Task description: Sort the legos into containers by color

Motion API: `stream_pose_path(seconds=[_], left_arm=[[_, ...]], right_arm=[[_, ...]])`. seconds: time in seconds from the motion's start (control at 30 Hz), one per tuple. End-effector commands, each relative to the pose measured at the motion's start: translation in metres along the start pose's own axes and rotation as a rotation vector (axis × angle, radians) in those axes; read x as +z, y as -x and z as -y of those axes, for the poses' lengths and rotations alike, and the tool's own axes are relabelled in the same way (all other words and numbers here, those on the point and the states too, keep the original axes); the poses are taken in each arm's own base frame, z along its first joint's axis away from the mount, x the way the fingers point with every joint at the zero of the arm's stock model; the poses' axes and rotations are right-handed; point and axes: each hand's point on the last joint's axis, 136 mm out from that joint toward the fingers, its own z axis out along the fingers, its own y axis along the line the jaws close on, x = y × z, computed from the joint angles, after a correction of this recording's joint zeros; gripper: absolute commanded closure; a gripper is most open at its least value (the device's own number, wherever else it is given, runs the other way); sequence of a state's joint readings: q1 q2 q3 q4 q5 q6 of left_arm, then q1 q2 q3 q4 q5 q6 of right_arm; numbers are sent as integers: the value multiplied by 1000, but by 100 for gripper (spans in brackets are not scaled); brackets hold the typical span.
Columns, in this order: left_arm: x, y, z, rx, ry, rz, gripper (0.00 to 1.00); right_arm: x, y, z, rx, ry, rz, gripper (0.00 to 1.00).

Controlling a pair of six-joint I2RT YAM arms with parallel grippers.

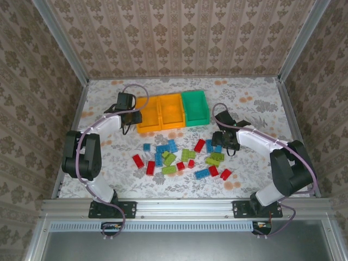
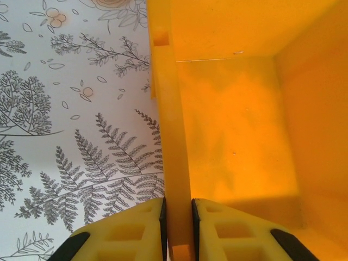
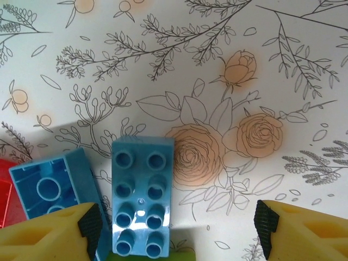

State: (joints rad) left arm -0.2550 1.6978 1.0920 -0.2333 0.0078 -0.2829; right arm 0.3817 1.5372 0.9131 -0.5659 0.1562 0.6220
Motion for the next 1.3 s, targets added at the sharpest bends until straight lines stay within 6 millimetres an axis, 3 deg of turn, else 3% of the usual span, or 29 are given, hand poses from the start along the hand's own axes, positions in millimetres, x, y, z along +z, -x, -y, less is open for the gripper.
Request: stream_pose_path(seconds=[0.0,0.53,0.9,1.27], left_arm=[[-7,-14,12,20,-39,-28,80],[-10,-26,30,37,-67,-37,79],[-9,-34,37,52,-75,-48,78],[-8,-37,49,63,-94,-46,77]], right_arm=[[8,-3,-1,44,13,-23,24],[26,-6,-7,51,43,-55,33],[30,-13,15,42,-37,-76,54],[10,4,16,73,-8,-2,68]])
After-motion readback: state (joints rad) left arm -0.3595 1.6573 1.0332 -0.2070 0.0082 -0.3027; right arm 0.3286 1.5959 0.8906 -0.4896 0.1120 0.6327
